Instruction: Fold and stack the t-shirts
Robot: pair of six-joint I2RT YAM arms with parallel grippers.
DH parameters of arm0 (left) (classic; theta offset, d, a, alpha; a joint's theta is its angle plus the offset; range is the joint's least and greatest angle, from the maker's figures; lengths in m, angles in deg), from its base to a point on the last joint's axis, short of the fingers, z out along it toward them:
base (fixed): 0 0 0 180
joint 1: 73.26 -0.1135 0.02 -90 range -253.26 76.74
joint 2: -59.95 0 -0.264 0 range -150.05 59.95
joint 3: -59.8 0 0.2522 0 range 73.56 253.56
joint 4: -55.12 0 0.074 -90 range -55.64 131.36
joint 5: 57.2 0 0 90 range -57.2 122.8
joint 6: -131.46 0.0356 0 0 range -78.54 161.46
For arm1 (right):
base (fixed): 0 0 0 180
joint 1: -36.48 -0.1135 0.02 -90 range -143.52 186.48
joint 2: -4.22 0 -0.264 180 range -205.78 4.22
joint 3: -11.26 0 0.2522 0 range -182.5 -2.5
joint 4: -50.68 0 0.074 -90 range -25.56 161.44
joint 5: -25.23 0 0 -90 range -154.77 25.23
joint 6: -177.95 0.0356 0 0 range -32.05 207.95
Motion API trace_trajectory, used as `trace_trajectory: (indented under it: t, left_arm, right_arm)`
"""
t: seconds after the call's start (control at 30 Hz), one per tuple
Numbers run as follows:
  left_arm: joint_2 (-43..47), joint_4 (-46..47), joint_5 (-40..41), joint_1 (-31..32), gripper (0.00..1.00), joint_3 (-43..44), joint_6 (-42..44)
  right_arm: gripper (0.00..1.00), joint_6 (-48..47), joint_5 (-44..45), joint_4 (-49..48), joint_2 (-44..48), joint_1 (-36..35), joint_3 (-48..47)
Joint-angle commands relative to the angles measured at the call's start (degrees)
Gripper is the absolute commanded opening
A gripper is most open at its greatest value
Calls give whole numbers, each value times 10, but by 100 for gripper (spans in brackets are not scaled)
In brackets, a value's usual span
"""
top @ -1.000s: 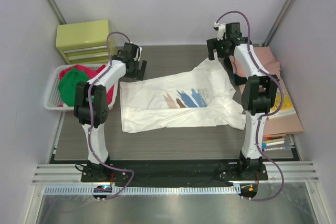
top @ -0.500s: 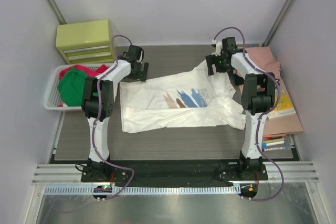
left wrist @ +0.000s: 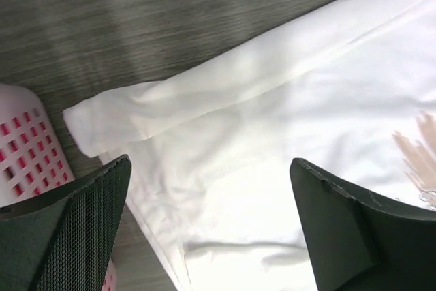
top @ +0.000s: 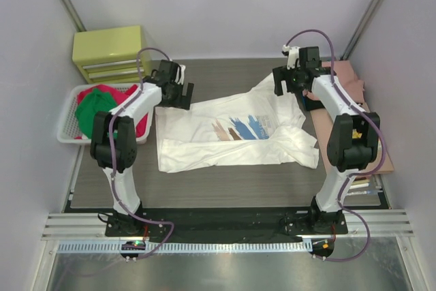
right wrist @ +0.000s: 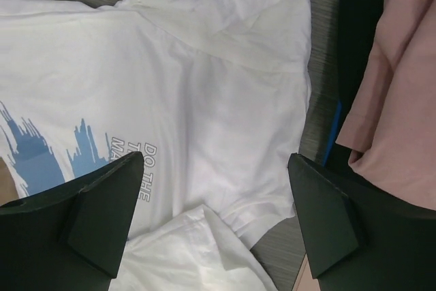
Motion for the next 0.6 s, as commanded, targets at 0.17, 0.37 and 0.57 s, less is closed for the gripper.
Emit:
trace_trajectory:
  t: [0.17,0.37,0.57]
  left_arm:
    - [75,32,5,17,100,-20,9]
    - [171,92,162,17,100,-84,6]
    - [304,181,234,-30,4,-157,34]
  right_arm:
    - [93,-23,-16,-25,113,-3,106]
    - [87,-33,-20,-47,181,-20,178]
    - [2,-12,6,-98,250,-20,260]
